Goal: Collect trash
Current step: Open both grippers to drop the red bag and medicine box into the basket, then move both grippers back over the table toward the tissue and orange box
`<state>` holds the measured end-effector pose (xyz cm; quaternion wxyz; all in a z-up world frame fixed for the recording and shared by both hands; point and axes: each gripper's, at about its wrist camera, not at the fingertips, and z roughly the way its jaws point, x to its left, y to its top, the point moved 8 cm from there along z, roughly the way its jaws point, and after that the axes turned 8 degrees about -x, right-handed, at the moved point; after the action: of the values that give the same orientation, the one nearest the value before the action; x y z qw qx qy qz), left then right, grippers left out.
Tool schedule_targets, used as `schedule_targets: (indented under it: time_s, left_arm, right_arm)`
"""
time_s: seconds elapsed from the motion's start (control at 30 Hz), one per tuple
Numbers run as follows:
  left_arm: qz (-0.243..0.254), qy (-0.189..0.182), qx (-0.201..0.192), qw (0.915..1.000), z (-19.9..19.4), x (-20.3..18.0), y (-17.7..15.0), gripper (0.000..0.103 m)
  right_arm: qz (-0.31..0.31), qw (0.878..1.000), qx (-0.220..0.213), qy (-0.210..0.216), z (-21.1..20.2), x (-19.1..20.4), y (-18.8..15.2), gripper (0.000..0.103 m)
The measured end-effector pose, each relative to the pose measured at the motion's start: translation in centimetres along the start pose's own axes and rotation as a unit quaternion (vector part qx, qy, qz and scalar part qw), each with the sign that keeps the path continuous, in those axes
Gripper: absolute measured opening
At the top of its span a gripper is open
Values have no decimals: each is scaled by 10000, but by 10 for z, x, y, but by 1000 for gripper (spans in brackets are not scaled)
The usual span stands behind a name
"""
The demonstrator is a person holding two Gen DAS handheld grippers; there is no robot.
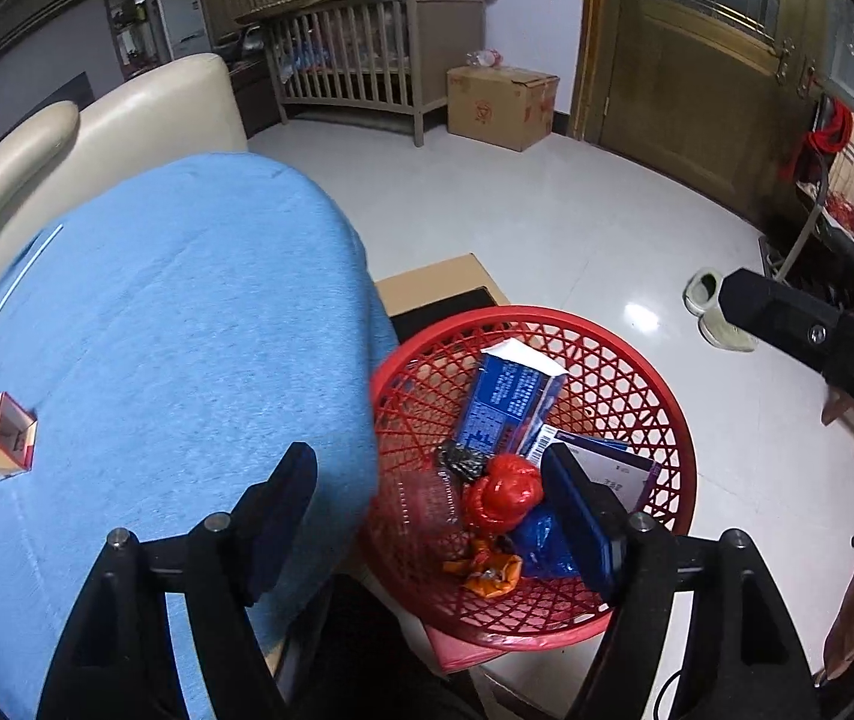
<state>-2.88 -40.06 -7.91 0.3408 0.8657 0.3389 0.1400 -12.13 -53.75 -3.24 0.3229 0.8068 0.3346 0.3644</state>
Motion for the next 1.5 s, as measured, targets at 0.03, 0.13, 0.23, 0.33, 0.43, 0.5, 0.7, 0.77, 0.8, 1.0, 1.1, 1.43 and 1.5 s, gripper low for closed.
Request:
schedule_targets:
  time_s: [0.03, 0.13, 0.23, 0.33, 0.43, 0.5, 0.7, 0.77, 0.8, 1.0, 1.1, 1.43, 1.5]
  left_arm:
    - [-38, 13, -19, 10000, -2, 3, 0, 78]
    - [-119, 50, -65, 9999, -7, 12, -2, 78]
    - [-201, 94, -144, 9997, -14, 22, -3, 78]
    - [-299, 154, -248, 9991, -23, 35, -6, 78]
    - [-423, 321, -334, 9980, -33, 56, -18, 78]
    - [-592, 394, -299, 9970, -36, 71, -30, 78]
    - [-1136, 749, -264, 9904, -49, 126, -67, 78]
    - [-1340, 840, -274, 9870, -55, 145, -79, 78]
    - [-1409, 887, -281, 9856, -57, 151, -82, 78]
    - [-1953, 1223, -405, 9723, -79, 202, -110, 78]
    - [-2146, 1321, -487, 9665, -89, 219, -119, 78]
    - [-2593, 1673, -735, 9483, -120, 268, -150, 78]
    - [-2711, 1738, -743, 9438, -123, 278, -157, 78]
  right_arm:
    - [-26, 10000, 6, 11, 0, 3, 0, 74]
    - [-118, 9999, 18, 36, 0, 11, -2, 75]
    - [-215, 9998, 40, 39, 1, 19, -3, 75]
    - [-292, 9996, 57, 31, 2, 25, -6, 75]
    - [-366, 9993, 105, 7, 3, 30, -11, 77]
    - [-403, 9990, 176, 5, 5, 33, -16, 77]
    - [-705, 9967, 365, 178, 9, 63, -34, 77]
    - [-859, 9951, 428, 252, 11, 76, -40, 77]
    - [-931, 9941, 466, 305, 11, 84, -44, 77]
    - [-1375, 9866, 675, 555, 16, 129, -69, 77]
    - [-1633, 9813, 769, 673, 17, 153, -83, 77]
    - [-2336, 9601, 1109, 1068, 25, 225, -130, 77]
    - [-2497, 9541, 1192, 1146, 27, 239, -142, 77]
